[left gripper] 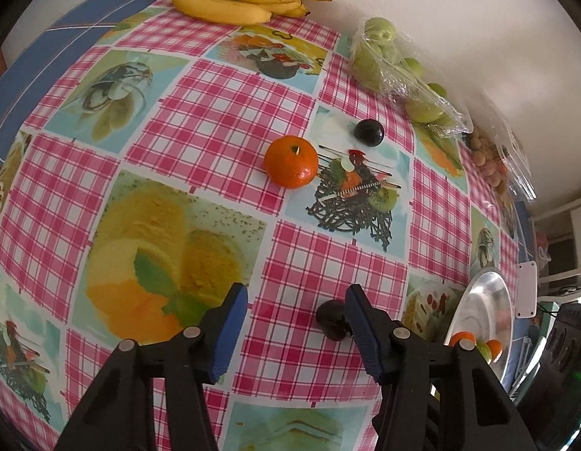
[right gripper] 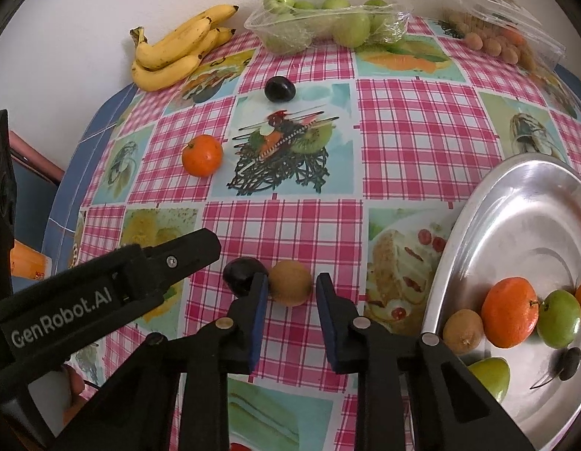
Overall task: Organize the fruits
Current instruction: 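Grasp the dark plum with the left tool while the right tool grasps the kiwi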
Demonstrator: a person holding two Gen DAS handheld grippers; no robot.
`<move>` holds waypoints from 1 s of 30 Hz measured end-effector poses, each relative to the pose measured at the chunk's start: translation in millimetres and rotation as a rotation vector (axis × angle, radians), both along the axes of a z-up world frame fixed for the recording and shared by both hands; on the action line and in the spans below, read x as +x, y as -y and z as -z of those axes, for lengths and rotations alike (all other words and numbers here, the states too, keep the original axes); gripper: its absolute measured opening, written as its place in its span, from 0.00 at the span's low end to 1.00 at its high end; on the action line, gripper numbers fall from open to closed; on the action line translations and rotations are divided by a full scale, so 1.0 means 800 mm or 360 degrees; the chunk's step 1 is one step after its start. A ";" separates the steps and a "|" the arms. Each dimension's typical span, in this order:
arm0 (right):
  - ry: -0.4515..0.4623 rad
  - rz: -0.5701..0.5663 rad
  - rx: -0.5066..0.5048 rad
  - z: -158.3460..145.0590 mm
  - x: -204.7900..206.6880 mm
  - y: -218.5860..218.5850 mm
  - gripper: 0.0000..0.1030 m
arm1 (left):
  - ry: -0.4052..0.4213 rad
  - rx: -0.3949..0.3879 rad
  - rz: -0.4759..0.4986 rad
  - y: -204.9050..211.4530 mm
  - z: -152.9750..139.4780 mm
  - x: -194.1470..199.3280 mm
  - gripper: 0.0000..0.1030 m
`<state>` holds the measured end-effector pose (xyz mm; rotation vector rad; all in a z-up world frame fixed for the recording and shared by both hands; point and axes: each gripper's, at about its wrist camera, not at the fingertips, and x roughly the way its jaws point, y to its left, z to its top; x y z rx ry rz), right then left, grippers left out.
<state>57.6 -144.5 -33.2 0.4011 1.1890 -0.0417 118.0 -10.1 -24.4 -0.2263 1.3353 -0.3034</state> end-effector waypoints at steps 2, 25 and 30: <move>0.0004 0.0000 0.0010 0.000 0.000 0.001 0.25 | 0.0001 0.0001 0.0003 -0.001 0.000 0.000 0.56; 0.0014 0.0047 0.0042 -0.012 -0.015 0.022 0.24 | -0.0056 -0.0032 0.0135 0.036 0.013 -0.006 0.33; 0.0010 0.0054 0.0042 -0.012 -0.016 0.025 0.24 | -0.0031 -0.0018 0.0151 0.038 0.011 -0.007 0.26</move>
